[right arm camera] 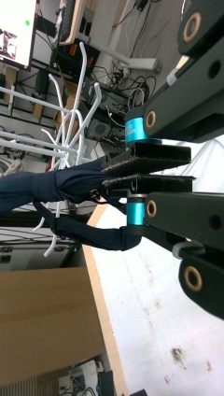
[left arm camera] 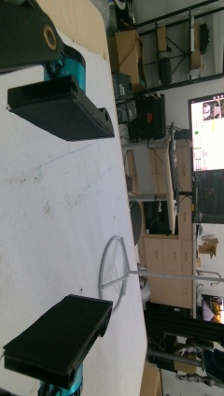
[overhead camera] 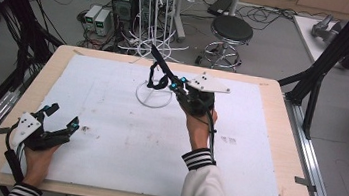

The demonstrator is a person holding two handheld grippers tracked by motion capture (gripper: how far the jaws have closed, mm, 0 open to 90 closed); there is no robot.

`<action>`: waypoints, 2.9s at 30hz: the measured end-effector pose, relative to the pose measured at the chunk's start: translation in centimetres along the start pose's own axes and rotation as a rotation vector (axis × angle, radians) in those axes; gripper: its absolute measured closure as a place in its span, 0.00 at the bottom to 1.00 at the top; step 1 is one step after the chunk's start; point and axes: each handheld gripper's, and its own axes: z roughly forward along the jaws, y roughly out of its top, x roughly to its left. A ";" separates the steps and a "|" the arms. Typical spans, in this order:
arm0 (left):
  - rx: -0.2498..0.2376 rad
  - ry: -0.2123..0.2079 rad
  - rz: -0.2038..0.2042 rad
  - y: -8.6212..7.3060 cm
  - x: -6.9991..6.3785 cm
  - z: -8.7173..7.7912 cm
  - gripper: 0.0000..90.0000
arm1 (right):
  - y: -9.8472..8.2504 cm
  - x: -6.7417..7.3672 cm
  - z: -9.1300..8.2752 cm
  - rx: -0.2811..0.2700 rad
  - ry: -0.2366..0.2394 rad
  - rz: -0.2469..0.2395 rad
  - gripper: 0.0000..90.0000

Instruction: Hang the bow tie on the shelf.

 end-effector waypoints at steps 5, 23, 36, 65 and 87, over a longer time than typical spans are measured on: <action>0.000 0.000 -0.001 0.0 0.0 0.0 0.17 | -0.2 -0.2 0.6 0.008 -0.019 0.000 0.96; 0.002 0.001 0.006 0.0 0.0 0.0 0.17 | -1.2 -0.9 2.1 0.053 -0.048 0.031 0.94; 0.007 0.009 0.007 0.0 -0.1 0.1 0.17 | -1.4 -0.7 2.4 0.097 -0.058 0.013 0.83; -0.009 0.008 0.011 0.0 -0.1 -0.1 0.17 | -12.0 -1.9 -16.1 -0.114 -0.249 -0.016 0.12; -0.020 0.016 0.013 -0.1 -0.2 -0.2 0.16 | -17.9 -2.7 -16.8 -0.146 -0.393 0.112 0.12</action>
